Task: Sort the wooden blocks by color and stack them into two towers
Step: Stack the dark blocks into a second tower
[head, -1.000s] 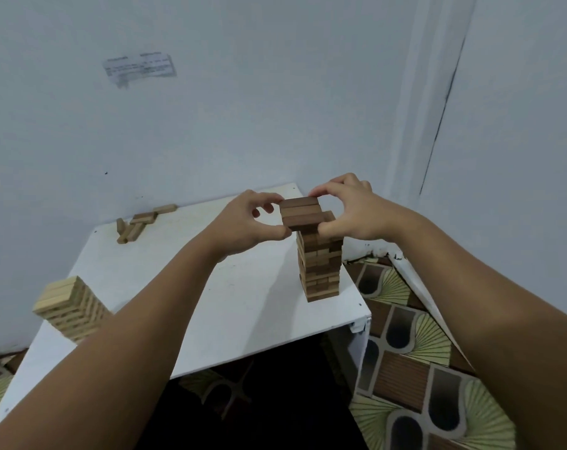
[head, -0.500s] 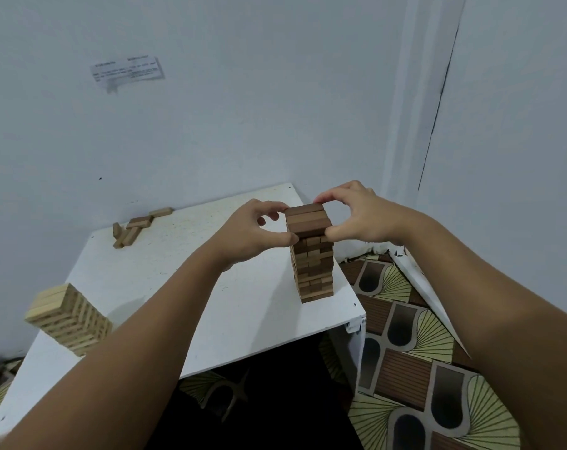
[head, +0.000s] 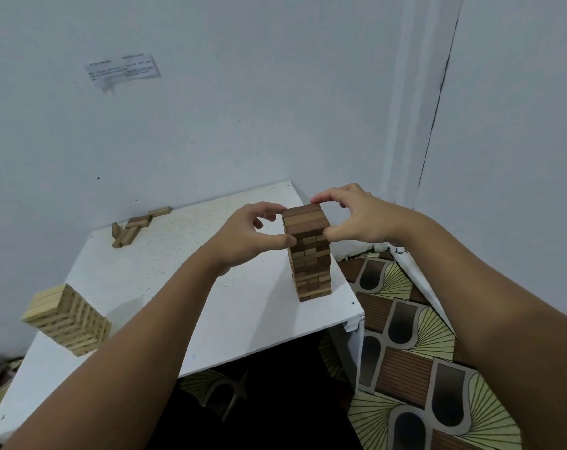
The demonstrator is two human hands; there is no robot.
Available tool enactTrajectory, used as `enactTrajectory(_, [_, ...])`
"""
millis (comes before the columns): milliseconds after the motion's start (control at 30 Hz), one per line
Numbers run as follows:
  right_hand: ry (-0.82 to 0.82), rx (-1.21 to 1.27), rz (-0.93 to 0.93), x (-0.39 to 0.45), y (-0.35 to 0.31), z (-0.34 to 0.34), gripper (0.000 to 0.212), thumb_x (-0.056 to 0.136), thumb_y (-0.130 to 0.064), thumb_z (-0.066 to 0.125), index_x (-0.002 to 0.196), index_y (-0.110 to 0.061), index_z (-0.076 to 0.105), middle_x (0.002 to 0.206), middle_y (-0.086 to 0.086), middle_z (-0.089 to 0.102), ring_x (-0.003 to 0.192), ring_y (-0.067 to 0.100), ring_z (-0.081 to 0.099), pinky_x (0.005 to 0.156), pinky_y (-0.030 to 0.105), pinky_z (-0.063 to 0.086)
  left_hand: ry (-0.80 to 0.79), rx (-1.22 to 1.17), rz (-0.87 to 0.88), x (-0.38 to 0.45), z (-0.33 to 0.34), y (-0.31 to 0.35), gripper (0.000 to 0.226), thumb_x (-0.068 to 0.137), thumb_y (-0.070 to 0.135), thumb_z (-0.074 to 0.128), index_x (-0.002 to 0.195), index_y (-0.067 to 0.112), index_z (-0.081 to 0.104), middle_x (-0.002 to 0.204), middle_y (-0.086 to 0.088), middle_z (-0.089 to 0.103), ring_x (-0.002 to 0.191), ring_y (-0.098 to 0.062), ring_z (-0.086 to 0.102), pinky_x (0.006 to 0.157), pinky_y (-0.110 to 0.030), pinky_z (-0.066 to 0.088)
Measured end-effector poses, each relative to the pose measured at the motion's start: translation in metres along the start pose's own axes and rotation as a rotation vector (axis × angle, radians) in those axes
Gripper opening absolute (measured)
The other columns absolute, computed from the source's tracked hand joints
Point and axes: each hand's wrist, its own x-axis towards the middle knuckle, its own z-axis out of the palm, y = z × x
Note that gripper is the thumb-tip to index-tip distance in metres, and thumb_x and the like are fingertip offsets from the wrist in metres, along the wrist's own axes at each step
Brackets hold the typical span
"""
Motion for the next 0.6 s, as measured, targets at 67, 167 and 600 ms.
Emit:
enactTrajectory(67, [-0.010,0.017,-0.003,-0.001,0.001,0.000,0.072,0.081,-0.044,0.076,0.144,-0.054,0.042,0.151,-0.008,0.029,0.143,0.022,0.029,0.115,0.053,0.035,0.002,0.005,-0.003,-0.002,-0.001,-0.001,0.072,0.063,0.057,0.085,0.131,0.048,0.062,0.128,0.015,0.058,0.116,-0.008,0.051,0.086,-0.028,0.043])
enactTrajectory(167, [0.020,0.114,-0.005,-0.004,0.002,-0.001,0.083,0.076,-0.060,0.066,0.152,-0.052,0.033,0.158,-0.008,0.028,0.147,0.022,0.028,0.117,0.050,0.031,0.003,-0.024,-0.008,-0.005,-0.003,-0.002,0.091,0.062,0.064,0.085,0.145,0.048,0.050,0.133,0.018,0.057,0.120,-0.007,0.051,0.091,-0.030,0.045])
enactTrajectory(600, [0.260,0.887,0.078,-0.004,-0.021,0.068,0.059,0.108,-0.058,0.025,0.158,-0.029,0.036,0.153,-0.024,0.040,0.144,-0.001,0.034,0.127,0.038,0.019,0.292,-0.798,-0.236,-0.026,0.068,0.054,0.086,0.097,0.080,0.015,0.166,0.029,0.020,0.165,0.017,0.030,0.154,-0.006,0.020,0.111,-0.019,0.023])
